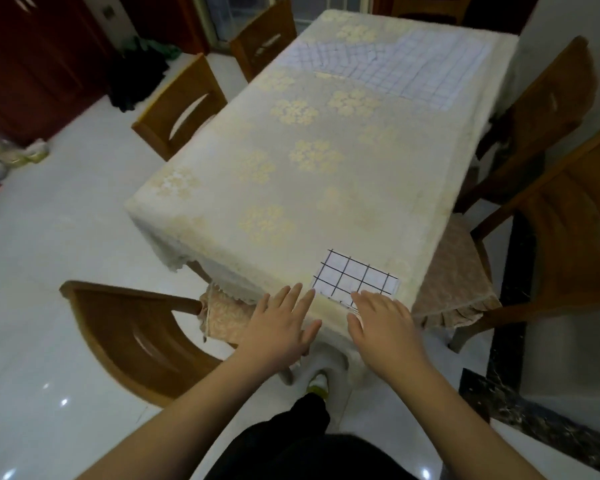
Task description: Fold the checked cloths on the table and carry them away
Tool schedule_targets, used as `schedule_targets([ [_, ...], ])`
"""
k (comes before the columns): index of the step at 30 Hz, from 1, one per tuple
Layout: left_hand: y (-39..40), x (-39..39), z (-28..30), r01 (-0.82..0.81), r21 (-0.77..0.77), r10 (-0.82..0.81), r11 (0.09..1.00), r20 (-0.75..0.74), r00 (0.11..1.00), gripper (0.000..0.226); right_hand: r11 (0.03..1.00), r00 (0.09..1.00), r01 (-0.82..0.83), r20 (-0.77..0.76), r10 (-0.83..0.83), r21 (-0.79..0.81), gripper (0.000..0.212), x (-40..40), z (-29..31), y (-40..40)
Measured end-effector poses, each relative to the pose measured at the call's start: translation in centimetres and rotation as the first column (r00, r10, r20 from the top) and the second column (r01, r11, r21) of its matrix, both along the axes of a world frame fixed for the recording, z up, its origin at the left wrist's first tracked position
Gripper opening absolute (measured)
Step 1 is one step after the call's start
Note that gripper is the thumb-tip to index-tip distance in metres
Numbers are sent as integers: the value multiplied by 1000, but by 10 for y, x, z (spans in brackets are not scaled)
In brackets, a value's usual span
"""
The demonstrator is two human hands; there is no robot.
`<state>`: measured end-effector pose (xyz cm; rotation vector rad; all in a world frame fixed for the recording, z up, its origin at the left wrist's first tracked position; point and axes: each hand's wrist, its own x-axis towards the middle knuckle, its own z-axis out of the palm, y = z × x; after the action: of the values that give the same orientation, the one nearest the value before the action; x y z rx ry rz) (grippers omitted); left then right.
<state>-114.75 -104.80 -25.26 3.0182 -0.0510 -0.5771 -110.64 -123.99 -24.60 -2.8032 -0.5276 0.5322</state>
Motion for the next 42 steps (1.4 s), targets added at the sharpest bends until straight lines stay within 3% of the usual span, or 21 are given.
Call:
schedule_targets([
  [3, 8, -40, 27, -79, -29, 79, 996, 26, 997, 84, 997, 997, -72, 35, 71, 20, 52, -23, 15, -3],
  [5, 17, -64, 37, -141, -30, 143, 989, 41, 989, 90, 992, 991, -123, 58, 121, 36, 63, -38, 23, 5],
  [7, 28, -86, 41, -220, -11, 220, 975, 52, 974, 82, 980, 979, -193, 75, 190, 39, 75, -50, 27, 21],
  [10, 40, -117, 43, -344, 12, 343, 939, 53, 938, 70, 957, 954, -290, 84, 288, 14, 69, -68, 30, 52],
  [13, 56, -152, 45, -434, 25, 431, 901, 81, 899, 71, 917, 910, -399, 123, 395, 5, 62, -87, 36, 87],
  [15, 72, -177, 48, -505, 28, 499, 863, 117, 859, 74, 877, 870, -481, 125, 477, -1, 68, -103, 44, 114],
  [17, 90, -203, 51, -580, 55, 572, 813, 115, 812, 80, 833, 827, -553, 111, 551, -15, 76, -119, 49, 142],
  [20, 122, -244, 56, -665, 87, 654, 742, 125, 746, 108, 768, 761, -639, 114, 638, -32, 79, -147, 53, 188],
  [23, 162, -284, 58, -725, 70, 710, 686, 154, 687, 114, 717, 711, -694, 101, 696, -58, 86, -181, 52, 239],
  [25, 191, -309, 62, -751, 60, 735, 658, 165, 657, 115, 685, 678, -720, 96, 728, -111, 81, -204, 52, 275],
  [28, 237, -349, 65, -779, 38, 765, 626, 165, 623, 99, 659, 650, -727, 115, 751, -192, 75, -239, 52, 328],
  [31, 286, -381, 61, -782, 40, 768, 622, 165, 619, 94, 644, 627, -744, 143, 765, -181, 78, -266, 46, 377],
  [38, 379, -417, 55, -779, 24, 773, 627, 105, 626, 97, 597, 577, -790, 156, 801, -141, 114, -299, 52, 466],
  [42, 412, -411, 60, -779, 0, 772, 627, 127, 622, 92, 611, 590, -782, 172, 789, -121, 97, -294, 62, 503],
])
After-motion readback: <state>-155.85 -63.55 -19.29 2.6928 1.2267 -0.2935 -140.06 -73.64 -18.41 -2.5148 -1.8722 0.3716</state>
